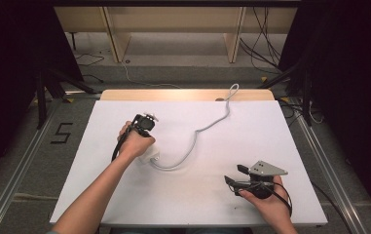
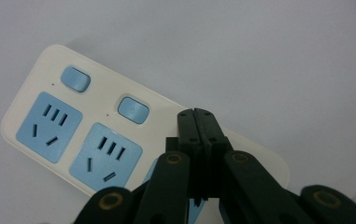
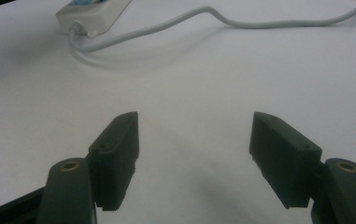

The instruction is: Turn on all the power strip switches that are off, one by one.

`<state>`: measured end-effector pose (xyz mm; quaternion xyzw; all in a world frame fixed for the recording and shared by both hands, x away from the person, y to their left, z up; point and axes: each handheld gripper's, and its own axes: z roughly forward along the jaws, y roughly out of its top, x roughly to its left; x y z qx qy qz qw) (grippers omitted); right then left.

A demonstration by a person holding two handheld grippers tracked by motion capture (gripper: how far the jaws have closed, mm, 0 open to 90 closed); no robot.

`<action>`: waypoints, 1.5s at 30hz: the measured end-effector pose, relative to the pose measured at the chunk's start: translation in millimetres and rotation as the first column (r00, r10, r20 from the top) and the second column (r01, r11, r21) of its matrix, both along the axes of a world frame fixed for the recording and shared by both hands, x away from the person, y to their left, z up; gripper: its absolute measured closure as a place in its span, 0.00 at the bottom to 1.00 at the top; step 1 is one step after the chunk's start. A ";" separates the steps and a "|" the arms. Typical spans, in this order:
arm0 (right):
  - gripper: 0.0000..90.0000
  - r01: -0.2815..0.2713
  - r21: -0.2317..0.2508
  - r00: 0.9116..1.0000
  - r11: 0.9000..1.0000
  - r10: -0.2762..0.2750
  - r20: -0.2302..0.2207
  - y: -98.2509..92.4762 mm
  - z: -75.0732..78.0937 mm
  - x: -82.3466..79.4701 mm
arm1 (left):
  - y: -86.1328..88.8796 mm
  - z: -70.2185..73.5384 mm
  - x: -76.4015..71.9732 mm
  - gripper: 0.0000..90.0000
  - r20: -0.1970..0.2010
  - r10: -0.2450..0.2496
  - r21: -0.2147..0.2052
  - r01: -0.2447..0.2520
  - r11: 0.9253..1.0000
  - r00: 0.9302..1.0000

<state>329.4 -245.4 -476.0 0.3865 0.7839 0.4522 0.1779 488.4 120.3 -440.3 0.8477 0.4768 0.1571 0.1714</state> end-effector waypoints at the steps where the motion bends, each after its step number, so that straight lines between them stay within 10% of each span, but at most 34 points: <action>1: 0.38 0.000 -0.001 1.000 1.000 0.000 0.000 0.2 0.1 -0.1 | -0.2 -0.3 0.2 1.00 -0.004 0.004 0.002 -0.004 1.000 1.000; 29: 0.38 -0.001 -0.001 1.000 1.000 0.001 0.005 -1.3 0.8 0.2 | 26.9 11.6 1.0 1.00 0.072 -0.003 -0.090 0.009 0.996 0.997; 45: 0.38 -0.005 -0.002 1.000 1.000 0.005 0.003 -1.5 0.4 0.2 | 37.9 22.9 12.9 1.00 0.062 -0.020 -0.073 0.024 0.997 0.998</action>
